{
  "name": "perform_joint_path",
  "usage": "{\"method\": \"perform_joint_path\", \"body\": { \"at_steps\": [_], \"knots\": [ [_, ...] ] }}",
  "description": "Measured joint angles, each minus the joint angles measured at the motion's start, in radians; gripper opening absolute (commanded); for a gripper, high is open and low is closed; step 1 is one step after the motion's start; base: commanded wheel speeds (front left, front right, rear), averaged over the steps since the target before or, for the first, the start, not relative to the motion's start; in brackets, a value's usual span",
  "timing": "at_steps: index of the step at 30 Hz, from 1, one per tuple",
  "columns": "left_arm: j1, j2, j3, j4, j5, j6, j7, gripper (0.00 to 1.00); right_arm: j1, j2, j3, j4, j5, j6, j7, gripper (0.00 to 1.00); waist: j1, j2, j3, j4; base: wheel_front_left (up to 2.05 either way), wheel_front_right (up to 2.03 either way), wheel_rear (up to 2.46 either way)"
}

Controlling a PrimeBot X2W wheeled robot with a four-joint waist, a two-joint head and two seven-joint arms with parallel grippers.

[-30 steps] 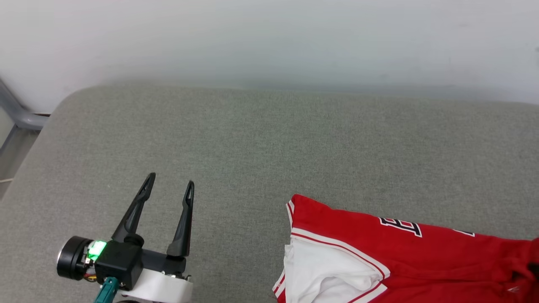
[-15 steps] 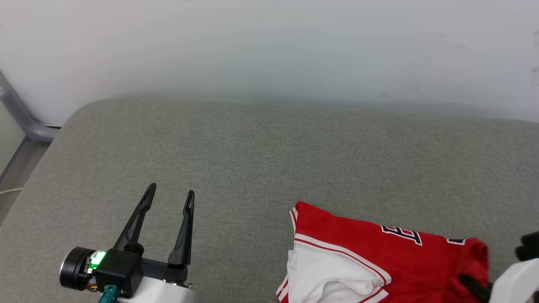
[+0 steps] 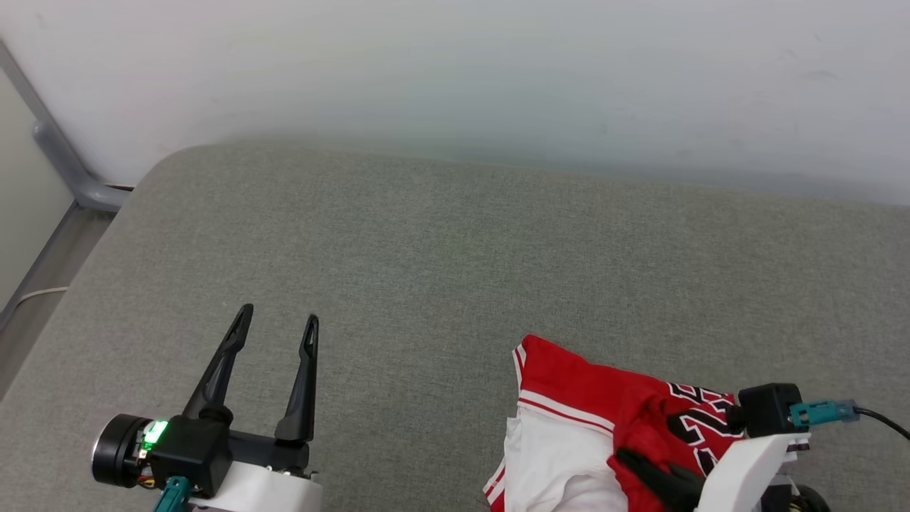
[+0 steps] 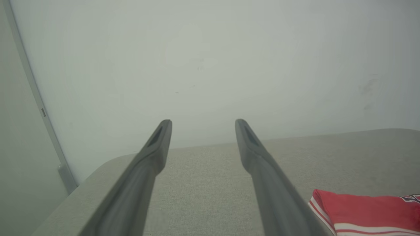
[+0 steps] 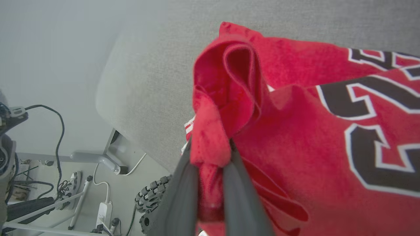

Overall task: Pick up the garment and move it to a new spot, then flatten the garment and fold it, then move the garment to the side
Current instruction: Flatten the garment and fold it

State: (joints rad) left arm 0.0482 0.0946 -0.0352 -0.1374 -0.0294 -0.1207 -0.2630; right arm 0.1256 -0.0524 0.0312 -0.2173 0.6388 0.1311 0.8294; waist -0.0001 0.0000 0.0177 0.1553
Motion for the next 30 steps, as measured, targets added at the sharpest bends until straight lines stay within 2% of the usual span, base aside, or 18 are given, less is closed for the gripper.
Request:
{"method": "perform_joint_path", "body": {
  "at_steps": [4,10,18,19,20,27,30],
  "knots": [
    [-0.007,0.001,0.004,0.001,0.000,-0.002,0.000,1.00,-0.035,0.000,0.045,0.083,0.077,0.000,-0.122,0.00,0.0000,0.0000,0.006,0.010,0.00,0.00,0.00],
    [-0.014,0.002,0.006,0.002,0.000,-0.003,0.000,1.00,-0.100,0.001,0.092,0.248,0.120,0.000,-0.314,0.00,0.0000,0.0000,0.014,0.020,0.00,0.00,0.00],
    [-0.028,0.001,0.003,0.010,0.000,-0.007,0.000,1.00,-0.184,0.001,0.167,0.445,0.106,0.000,-0.426,0.01,0.0001,0.0000,0.035,0.025,0.00,0.00,0.00],
    [-0.029,0.001,0.003,0.012,0.000,-0.007,0.000,1.00,-0.190,0.001,0.176,0.462,0.092,0.000,-0.437,0.89,0.0000,0.0000,0.037,0.026,0.00,0.00,0.00],
    [-0.029,0.001,0.003,0.014,0.000,-0.007,0.000,1.00,-0.198,0.001,0.183,0.478,0.093,0.000,-0.445,1.00,0.0001,0.0000,0.037,0.027,0.00,0.00,0.00],
    [-0.027,-0.001,0.007,0.024,-0.001,-0.008,0.000,1.00,-0.222,0.002,0.318,0.476,0.171,0.000,-0.449,1.00,0.0001,0.0000,0.019,0.025,0.00,0.00,0.00],
    [-0.021,-0.002,0.008,0.025,0.000,-0.008,0.000,1.00,-0.224,0.002,0.341,0.452,0.215,0.000,-0.446,1.00,0.0001,0.0000,0.007,0.020,0.00,0.00,0.00]
  ]
}}
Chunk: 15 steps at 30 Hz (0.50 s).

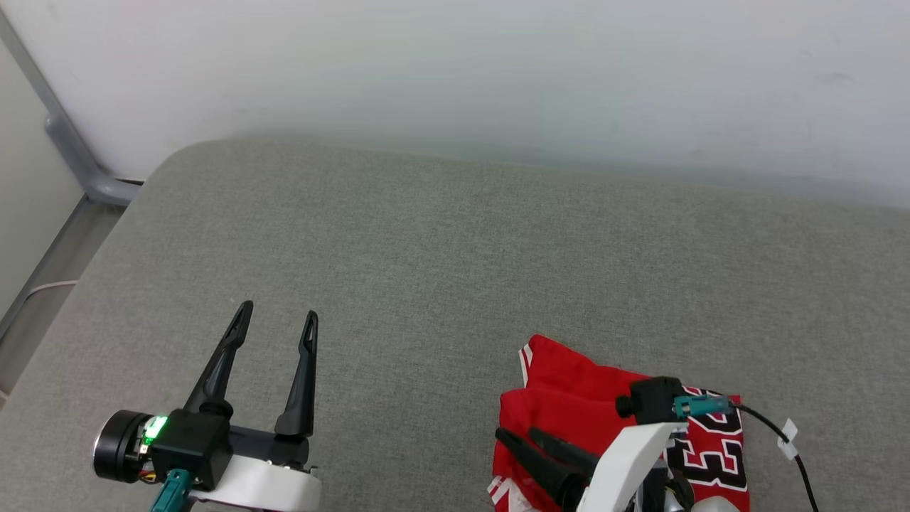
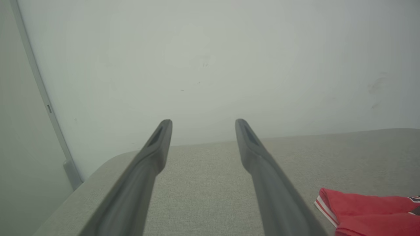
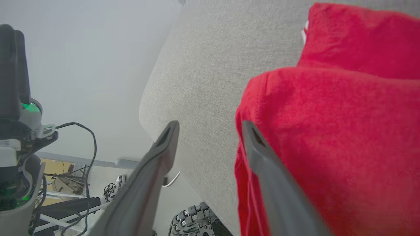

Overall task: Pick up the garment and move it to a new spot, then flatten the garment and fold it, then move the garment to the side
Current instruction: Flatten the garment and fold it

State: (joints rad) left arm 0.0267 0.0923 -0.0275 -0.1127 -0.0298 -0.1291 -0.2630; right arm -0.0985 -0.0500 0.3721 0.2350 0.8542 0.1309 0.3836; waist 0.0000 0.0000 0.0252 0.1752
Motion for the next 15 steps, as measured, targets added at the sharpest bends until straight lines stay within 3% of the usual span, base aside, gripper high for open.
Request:
{"method": "perform_joint_path", "body": {
  "at_steps": [3,6,11,15],
  "knots": [
    [0.004,-0.001,-0.001,-0.001,0.000,0.000,0.000,1.00,-0.017,0.000,-0.009,-0.010,0.017,0.000,0.001,1.00,0.0000,0.0000,-0.011,-0.009,0.00,0.00,0.00],
    [0.012,-0.003,-0.003,-0.001,0.000,0.000,0.000,1.00,-0.058,0.000,-0.061,-0.012,-0.040,0.000,0.001,1.00,0.0000,0.0000,-0.019,-0.022,0.00,0.00,0.00],
    [0.017,-0.006,-0.011,0.003,-0.014,0.000,0.000,1.00,-0.152,-0.009,-0.147,-0.092,-0.339,0.000,0.004,1.00,0.0000,0.0000,-0.023,-0.053,0.00,0.00,0.00],
    [0.016,-0.007,-0.014,0.014,-0.029,0.000,0.000,1.00,-0.191,-0.097,-0.160,-0.194,-0.506,0.000,-0.030,1.00,0.0000,0.0000,-0.011,-0.078,0.00,0.00,0.00]
  ]
}}
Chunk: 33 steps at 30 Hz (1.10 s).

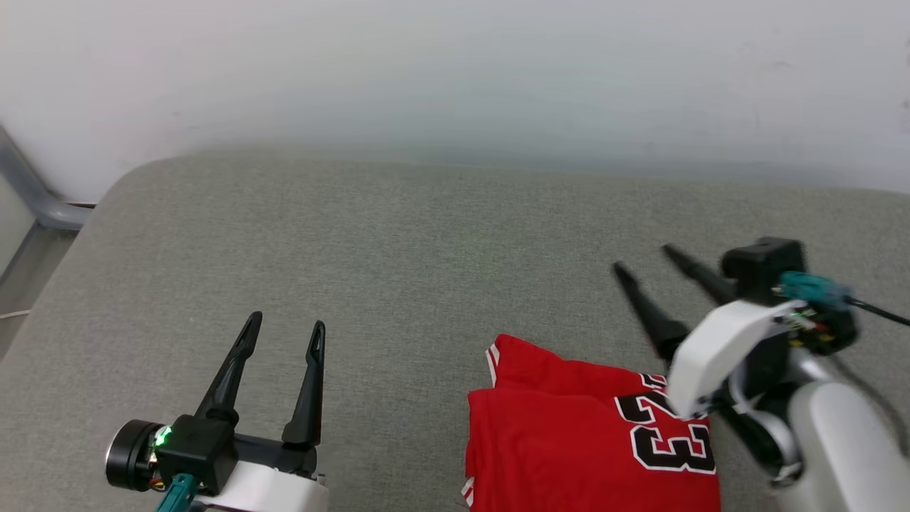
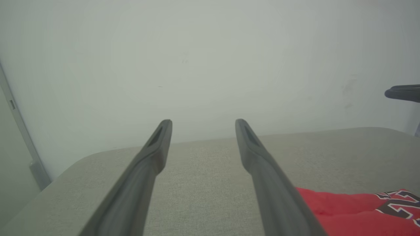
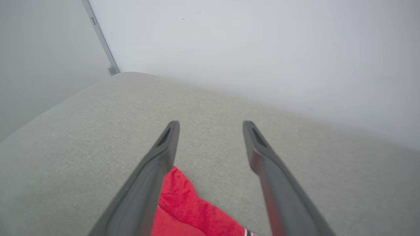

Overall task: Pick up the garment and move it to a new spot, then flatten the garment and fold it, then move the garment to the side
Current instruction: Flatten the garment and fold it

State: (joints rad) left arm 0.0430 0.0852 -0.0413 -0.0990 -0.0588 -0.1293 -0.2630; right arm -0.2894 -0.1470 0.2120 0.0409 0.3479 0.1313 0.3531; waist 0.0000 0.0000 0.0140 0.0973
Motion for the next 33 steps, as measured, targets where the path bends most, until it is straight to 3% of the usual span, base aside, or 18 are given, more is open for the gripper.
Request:
{"method": "perform_joint_path", "body": {
  "at_steps": [6,9,13,18,23,33],
  "knots": [
    [-0.005,-0.002,-0.007,0.015,-0.030,0.000,0.000,1.00,0.026,-0.150,-0.083,-0.072,-0.134,0.000,-0.160,1.00,0.0000,0.0000,0.020,-0.022,0.00,0.00,0.00],
    [-0.005,-0.003,-0.007,0.020,-0.046,0.000,0.000,1.00,0.098,-0.163,-0.165,-0.075,-0.158,0.000,-0.252,1.00,0.0000,0.0000,0.025,-0.026,0.00,0.00,0.00],
    [-0.003,-0.006,-0.004,0.024,-0.063,0.000,0.000,1.00,0.195,-0.109,-0.289,-0.089,-0.178,0.000,-0.369,1.00,0.0000,0.0000,0.026,-0.028,0.00,0.00,0.00],
    [0.016,-0.011,-0.007,0.033,-0.082,0.000,0.000,1.00,0.314,-0.031,-0.342,-0.090,-0.198,0.000,-0.487,1.00,0.0000,0.0000,0.023,-0.031,0.00,0.00,0.00],
    [0.031,-0.016,-0.019,0.049,-0.096,0.000,0.000,1.00,0.358,0.012,-0.334,-0.067,-0.214,0.000,-0.561,1.00,0.0000,0.0000,0.021,-0.034,0.00,0.00,0.00],
    [0.032,-0.016,-0.031,0.071,-0.112,0.000,0.000,1.00,0.361,0.024,-0.320,-0.021,-0.225,0.000,-0.599,1.00,0.0000,0.0000,0.014,-0.027,0.00,0.00,0.00]
  ]
}}
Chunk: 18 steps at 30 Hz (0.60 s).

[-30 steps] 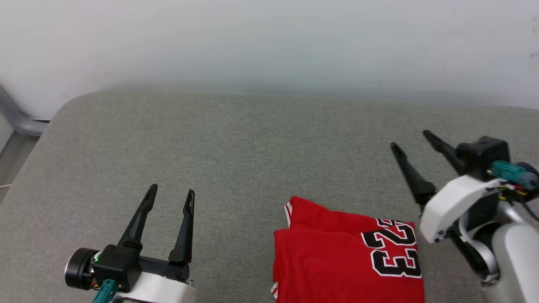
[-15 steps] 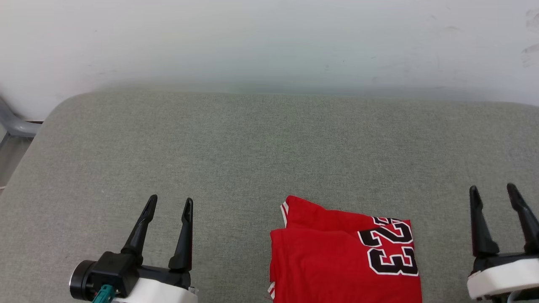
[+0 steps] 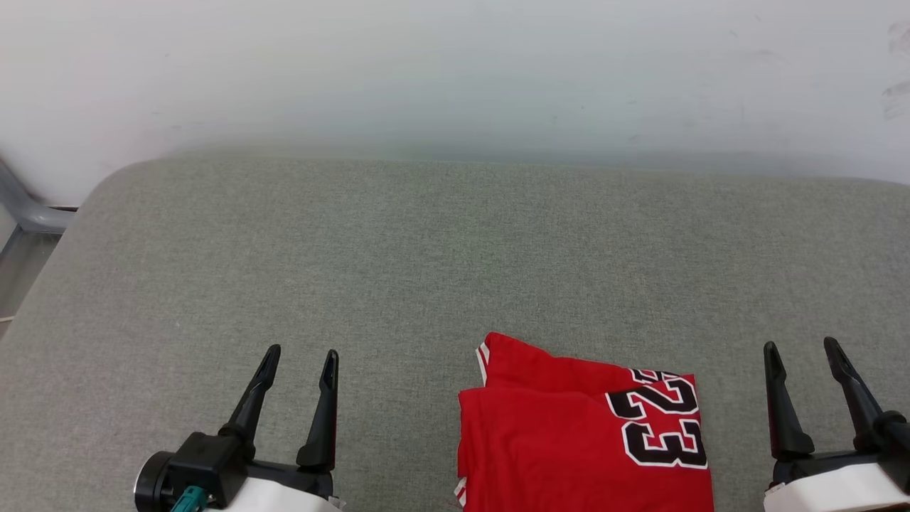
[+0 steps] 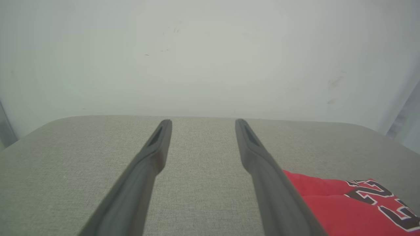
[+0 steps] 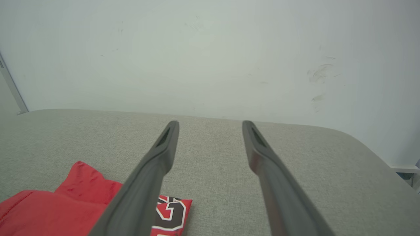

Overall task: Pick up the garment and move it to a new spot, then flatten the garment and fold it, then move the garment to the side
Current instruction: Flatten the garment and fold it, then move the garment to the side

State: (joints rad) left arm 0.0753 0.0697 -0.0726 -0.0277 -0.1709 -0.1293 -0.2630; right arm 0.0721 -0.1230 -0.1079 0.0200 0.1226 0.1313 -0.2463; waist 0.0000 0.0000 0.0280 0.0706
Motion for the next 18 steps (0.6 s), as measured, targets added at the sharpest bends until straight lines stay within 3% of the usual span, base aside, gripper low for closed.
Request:
{"method": "perform_joint_path", "body": {
  "at_steps": [18],
  "knots": [
    [-0.003,0.008,-0.015,0.009,-0.001,0.000,0.000,1.00,-0.002,-0.002,0.008,0.029,0.000,0.000,-0.007,1.00,0.0000,0.0000,0.001,0.005,0.00,0.00,0.00]
  ]
}}
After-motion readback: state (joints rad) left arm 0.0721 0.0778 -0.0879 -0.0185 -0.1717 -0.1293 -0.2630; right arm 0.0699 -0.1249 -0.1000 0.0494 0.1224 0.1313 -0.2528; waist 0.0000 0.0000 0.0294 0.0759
